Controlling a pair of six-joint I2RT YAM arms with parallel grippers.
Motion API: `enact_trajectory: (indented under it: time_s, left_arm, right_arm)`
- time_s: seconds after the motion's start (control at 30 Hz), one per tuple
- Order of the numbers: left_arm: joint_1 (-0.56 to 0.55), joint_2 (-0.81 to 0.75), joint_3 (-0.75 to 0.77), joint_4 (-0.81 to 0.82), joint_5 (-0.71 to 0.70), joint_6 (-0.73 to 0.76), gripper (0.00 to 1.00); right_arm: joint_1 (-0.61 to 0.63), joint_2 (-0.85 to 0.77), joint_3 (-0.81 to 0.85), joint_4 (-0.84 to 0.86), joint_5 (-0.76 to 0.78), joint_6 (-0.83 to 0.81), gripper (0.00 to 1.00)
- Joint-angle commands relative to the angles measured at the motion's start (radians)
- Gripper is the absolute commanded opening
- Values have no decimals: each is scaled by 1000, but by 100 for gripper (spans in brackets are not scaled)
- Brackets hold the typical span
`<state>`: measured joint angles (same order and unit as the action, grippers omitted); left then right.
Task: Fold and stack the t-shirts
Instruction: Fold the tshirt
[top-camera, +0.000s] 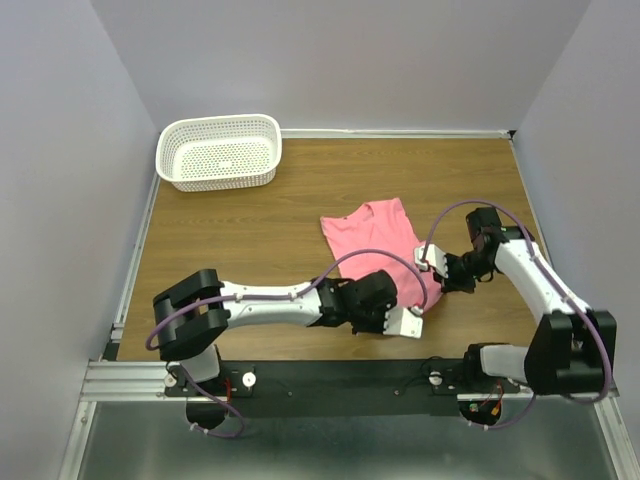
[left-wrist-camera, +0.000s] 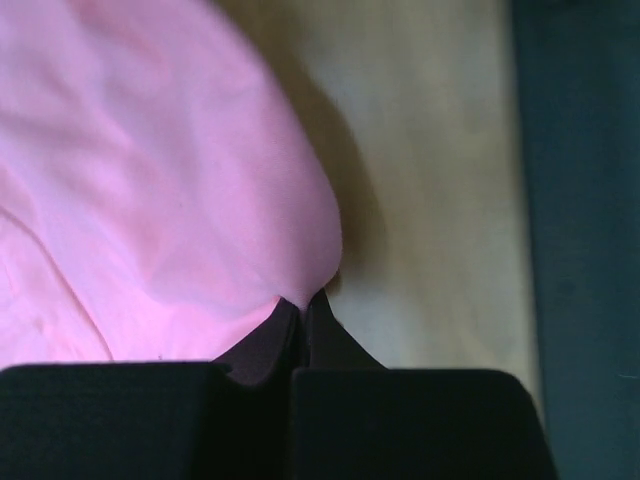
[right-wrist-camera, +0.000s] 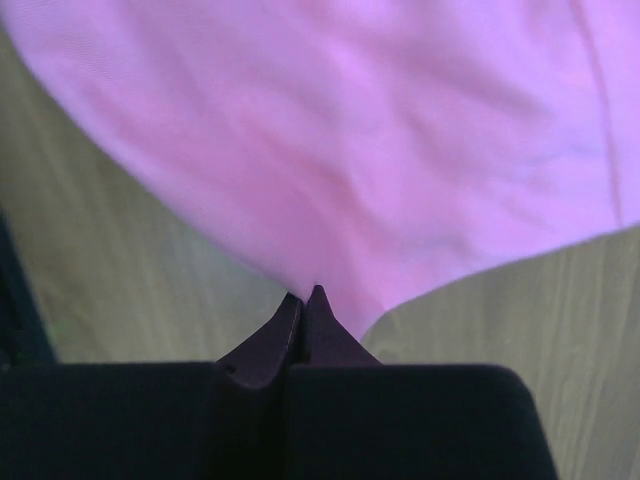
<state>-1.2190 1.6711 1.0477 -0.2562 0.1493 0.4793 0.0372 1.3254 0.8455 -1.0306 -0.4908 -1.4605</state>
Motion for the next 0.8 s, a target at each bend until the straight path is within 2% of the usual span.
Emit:
enact_trajectory:
  time_s: [0.0,0.13,0.3,0.4,0.57,0.63,0.73,0.77]
  left_arm:
    - [-57,-60,-66,-26,85,-119,0]
    - [-48,-102,-115,-2,21,-131,0]
    - [-1,-132,-126,-6,-31,-145,0]
    - [70,-168,-129,-3,-39,-139,0]
    - [238,-240,-88,44,-5,-75,0]
    - [337,-237,-62,63,6,-48,0]
    - [453,-165,10,67,47,4,0]
    - [473,-165,27,64,53,4,0]
  right_arm:
    - [-6,-156,-55,-132,17,23,0]
    - [-7,-158,-31,-117,8,77,0]
    - [-11,-54,131,-100,-89,103,1]
    - [-11,75,228,-92,-161,101,1]
    - [-3,291,515,-89,-244,130,1]
    - [4,400,614,-74,-282,179,1]
    - [27,547,859,-48,-337,259,1]
    - [32,589,860,-40,-345,281,1]
